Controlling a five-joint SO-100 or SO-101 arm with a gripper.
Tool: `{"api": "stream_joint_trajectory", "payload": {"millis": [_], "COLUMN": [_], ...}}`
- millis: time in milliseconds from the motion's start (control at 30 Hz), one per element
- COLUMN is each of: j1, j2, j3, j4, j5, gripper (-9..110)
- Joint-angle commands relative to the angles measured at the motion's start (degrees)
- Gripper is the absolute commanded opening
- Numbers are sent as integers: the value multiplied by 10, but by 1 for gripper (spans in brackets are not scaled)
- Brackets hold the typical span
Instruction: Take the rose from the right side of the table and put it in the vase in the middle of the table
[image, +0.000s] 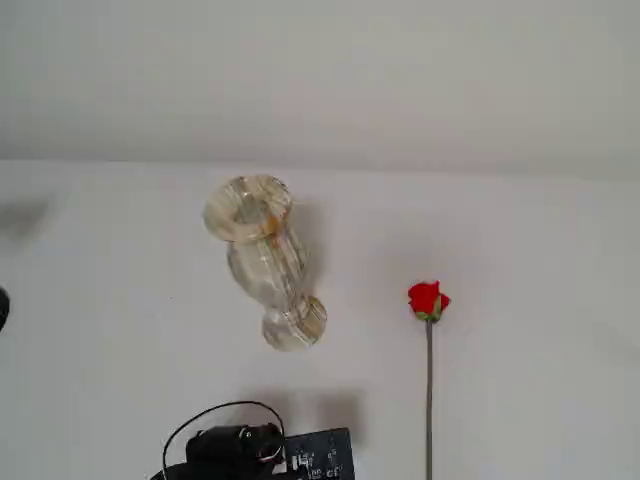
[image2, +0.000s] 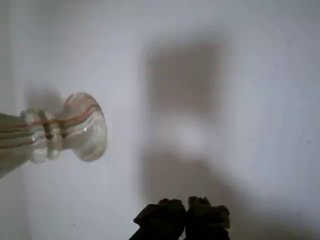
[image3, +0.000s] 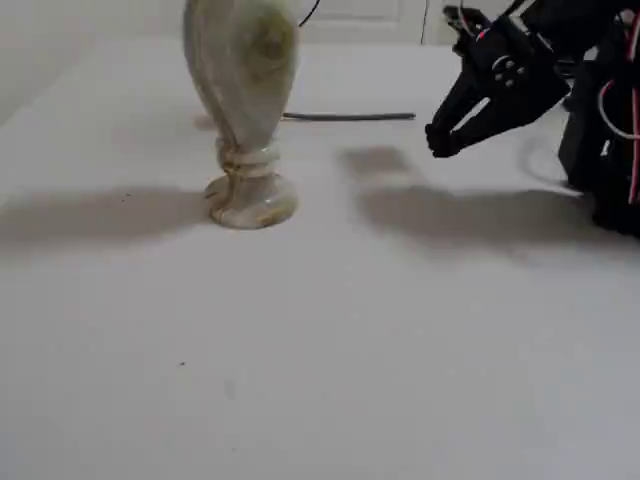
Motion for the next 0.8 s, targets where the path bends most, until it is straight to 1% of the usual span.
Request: {"api": "stream_joint_trajectory", "payload": {"millis": [0,767], "j1": [-8,-4], "j2": [6,6], "j3": [-4,-4], "j4": [-10,-10], "j5": [-17,-14], "gripper": [0,0]}}
